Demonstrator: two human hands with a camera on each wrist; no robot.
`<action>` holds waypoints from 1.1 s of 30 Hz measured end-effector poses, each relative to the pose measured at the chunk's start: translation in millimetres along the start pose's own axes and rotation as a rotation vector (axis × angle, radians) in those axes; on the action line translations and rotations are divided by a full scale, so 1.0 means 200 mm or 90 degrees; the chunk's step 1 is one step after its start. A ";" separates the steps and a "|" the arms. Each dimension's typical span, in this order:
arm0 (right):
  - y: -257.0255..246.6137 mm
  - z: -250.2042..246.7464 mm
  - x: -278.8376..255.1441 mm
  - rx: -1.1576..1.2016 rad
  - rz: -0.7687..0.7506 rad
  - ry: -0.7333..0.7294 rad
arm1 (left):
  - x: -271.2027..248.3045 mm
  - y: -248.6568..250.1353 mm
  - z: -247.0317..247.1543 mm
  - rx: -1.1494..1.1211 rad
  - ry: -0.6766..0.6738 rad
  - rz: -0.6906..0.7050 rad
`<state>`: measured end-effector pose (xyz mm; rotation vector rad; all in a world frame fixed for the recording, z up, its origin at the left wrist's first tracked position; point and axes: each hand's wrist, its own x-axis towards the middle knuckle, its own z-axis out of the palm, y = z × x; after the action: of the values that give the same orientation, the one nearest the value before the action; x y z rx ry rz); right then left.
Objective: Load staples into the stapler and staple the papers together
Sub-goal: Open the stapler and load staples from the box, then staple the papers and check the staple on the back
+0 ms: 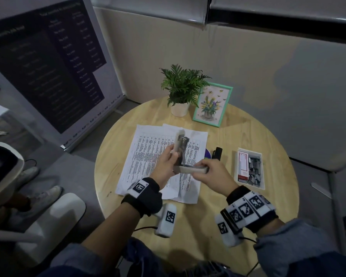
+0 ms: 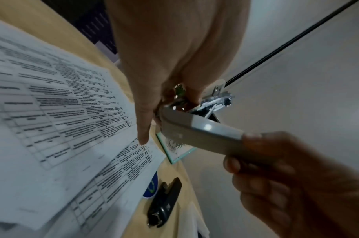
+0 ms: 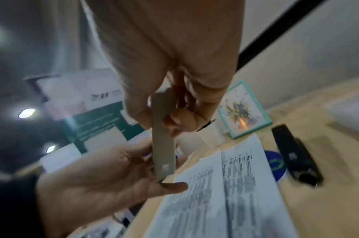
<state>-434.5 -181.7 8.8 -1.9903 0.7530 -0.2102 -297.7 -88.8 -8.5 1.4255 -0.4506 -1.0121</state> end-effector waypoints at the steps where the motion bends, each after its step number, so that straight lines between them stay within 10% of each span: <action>1: 0.00 -0.02 0.02 0.068 0.023 0.028 | 0.00 0.01 0.01 0.030 -0.013 0.008; 6: -0.02 -0.06 0.15 0.239 0.042 0.241 | 0.02 0.05 0.08 0.032 -0.081 -0.030; 13: -0.08 -0.02 0.17 0.370 0.175 0.161 | 0.00 0.04 0.18 -0.005 -0.170 -0.026; 17: -0.01 0.03 0.17 0.467 0.221 0.161 | 0.00 -0.01 0.06 0.221 -0.201 0.008; 25: 0.14 0.07 0.18 0.474 0.358 0.222 | 0.22 -0.15 -0.64 0.469 0.250 -0.119; 33: 0.09 0.21 0.15 0.324 0.387 0.298 | 0.21 -0.27 -0.72 0.830 0.214 -0.202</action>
<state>-400.0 -175.3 -33.3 -1.1728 1.4066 -0.4583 -177.8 -27.2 -93.8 2.8476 -0.6883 -0.6496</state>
